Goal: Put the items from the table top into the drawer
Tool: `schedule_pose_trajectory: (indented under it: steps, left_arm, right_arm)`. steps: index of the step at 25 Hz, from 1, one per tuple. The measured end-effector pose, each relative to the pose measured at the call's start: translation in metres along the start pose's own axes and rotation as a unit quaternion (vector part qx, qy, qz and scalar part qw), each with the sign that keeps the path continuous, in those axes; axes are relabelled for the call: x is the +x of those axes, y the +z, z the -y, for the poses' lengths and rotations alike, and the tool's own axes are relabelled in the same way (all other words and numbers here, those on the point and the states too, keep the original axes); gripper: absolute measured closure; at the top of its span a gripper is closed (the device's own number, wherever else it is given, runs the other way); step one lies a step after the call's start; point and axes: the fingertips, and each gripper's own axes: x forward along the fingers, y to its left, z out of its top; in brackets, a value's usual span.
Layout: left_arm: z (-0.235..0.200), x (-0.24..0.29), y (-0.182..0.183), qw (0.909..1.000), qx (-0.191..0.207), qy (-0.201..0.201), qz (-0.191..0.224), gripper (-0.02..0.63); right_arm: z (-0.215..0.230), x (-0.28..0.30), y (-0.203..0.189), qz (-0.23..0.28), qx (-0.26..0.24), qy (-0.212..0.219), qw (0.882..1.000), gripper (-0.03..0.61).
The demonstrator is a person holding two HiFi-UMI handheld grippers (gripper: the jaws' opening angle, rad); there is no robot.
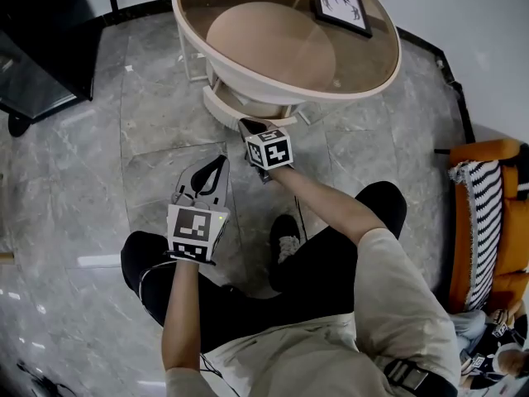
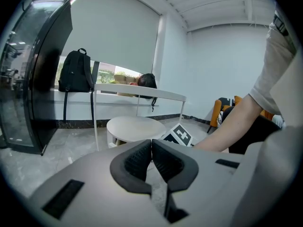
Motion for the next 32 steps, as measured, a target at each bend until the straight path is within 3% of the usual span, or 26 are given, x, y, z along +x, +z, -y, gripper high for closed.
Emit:
schedule_pose_trajectory:
  steps: [9,17,21,28,32]
  left_arm:
    - [-0.003,0.009,0.006,1.0,0.004,0.005,-0.003,0.592]
    - [-0.003,0.011,0.007,0.9999,0.012,0.008,-0.007,0.592]
    - [-0.004,0.013,0.004,0.9998,0.01,0.01,-0.01,0.592]
    - [-0.008,0.011,-0.001,0.9998,0.004,0.014,-0.011,0.592]
    - [-0.008,0.009,0.0,0.9998,0.006,0.015,-0.012,0.592]
  right_arm:
    - [0.066,0.004,0.027,0.037,0.043,-0.051,0.997,0.543]
    - [0.053,-0.005,0.022,0.066,-0.03,-0.085,0.994,0.541]
    - [0.035,0.004,-0.012,0.023,-0.058,-0.076,0.995,0.541]
    - [0.074,0.017,-0.032,-0.025,0.004,-0.106,0.994,0.543]
    - [0.089,0.018,-0.029,-0.026,0.029,-0.112,0.993,0.543]
